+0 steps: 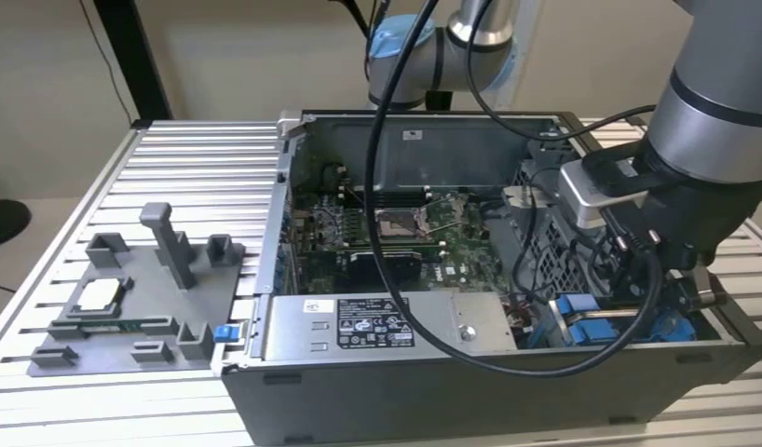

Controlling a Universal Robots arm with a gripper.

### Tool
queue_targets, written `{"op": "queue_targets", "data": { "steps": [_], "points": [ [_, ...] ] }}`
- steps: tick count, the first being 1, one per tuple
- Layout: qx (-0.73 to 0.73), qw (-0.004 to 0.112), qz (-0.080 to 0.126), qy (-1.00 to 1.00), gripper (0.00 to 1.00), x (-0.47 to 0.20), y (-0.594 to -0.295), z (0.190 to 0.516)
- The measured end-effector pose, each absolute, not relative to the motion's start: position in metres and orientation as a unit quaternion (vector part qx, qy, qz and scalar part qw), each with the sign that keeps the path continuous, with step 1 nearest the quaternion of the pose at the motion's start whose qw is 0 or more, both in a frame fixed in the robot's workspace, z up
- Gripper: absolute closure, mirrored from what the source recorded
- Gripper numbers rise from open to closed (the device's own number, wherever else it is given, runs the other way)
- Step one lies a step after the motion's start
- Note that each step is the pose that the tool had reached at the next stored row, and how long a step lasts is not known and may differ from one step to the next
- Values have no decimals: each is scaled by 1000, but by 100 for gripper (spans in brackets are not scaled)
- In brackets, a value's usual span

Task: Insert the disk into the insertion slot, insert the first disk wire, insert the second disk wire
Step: 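Insert the second disk wire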

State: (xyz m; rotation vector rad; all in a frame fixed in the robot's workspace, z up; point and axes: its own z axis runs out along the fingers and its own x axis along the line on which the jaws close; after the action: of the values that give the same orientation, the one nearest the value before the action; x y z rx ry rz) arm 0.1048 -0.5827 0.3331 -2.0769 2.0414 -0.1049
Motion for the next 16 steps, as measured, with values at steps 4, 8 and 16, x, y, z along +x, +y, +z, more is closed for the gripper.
{"op": "queue_targets", "data": {
  "steps": [4,8,16],
  "points": [
    [-708,113,-36,696,100,105,-583,334],
    [-708,113,-34,696,100,105,-583,336],
    [-708,113,-33,696,100,105,-583,340]
  ]
}}
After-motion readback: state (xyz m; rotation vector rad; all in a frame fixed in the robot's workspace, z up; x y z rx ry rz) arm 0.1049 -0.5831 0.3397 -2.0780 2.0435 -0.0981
